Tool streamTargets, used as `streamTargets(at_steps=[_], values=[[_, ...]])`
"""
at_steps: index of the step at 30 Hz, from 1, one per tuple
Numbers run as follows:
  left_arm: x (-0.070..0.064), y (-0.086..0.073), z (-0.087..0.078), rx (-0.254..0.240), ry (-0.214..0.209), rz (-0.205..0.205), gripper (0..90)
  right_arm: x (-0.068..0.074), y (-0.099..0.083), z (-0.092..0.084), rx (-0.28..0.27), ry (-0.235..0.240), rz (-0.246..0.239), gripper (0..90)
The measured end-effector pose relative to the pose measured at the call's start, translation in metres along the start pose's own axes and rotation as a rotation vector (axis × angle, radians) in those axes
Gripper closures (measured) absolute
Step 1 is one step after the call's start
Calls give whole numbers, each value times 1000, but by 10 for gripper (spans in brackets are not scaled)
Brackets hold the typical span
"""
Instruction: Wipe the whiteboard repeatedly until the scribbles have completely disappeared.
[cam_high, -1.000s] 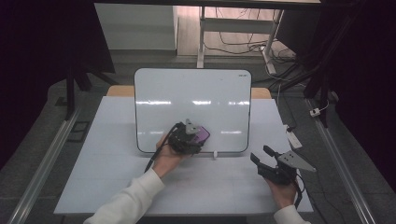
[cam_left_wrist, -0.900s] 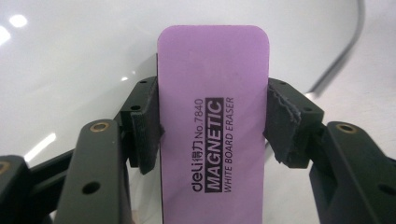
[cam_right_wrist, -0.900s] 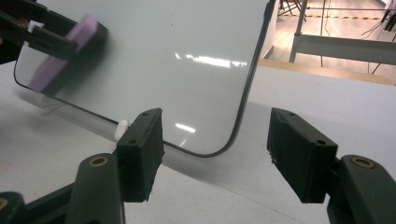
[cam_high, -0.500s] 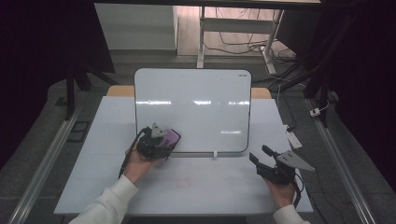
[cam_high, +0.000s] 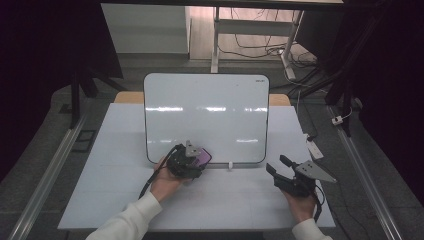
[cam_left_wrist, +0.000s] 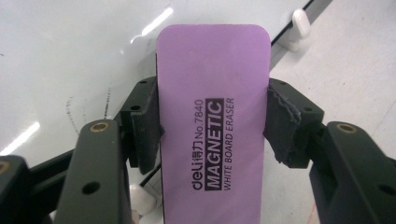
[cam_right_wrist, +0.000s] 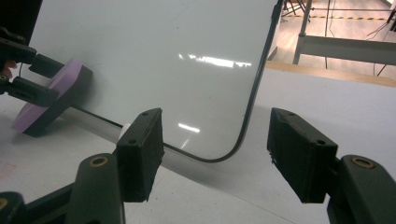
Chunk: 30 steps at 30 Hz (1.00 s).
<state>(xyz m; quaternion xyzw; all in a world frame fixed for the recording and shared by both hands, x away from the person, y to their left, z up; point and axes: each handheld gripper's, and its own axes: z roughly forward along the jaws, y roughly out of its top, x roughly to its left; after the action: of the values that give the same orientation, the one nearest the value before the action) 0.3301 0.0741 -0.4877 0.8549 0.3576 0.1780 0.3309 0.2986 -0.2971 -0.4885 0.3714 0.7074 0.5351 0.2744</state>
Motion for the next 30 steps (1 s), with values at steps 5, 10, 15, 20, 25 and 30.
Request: streamTargets(at_steps=[5, 10, 15, 20, 25, 30], values=[[22, -2, -12, -37, -58, -110, 416, 0, 0, -1, -3, -2, -1, 355], [31, -1, -26, -77, -14, -136, 416, 0, 0, -2, -5, -3, -1, 355], [36, 1, -29, -67, 46, -122, 416, 0, 0, -2, -4, -5, -3, 355], [35, 4, -23, -60, 22, -132, 416, 0, 0, -3, -6, -4, 1, 355], [17, 18, -5, -38, -54, -101, 417, 1, 1, -2, -7, -4, -4, 355], [-2, 28, 8, -22, -52, -41, 416, 1, 0, -3, -7, -4, -4, 355]])
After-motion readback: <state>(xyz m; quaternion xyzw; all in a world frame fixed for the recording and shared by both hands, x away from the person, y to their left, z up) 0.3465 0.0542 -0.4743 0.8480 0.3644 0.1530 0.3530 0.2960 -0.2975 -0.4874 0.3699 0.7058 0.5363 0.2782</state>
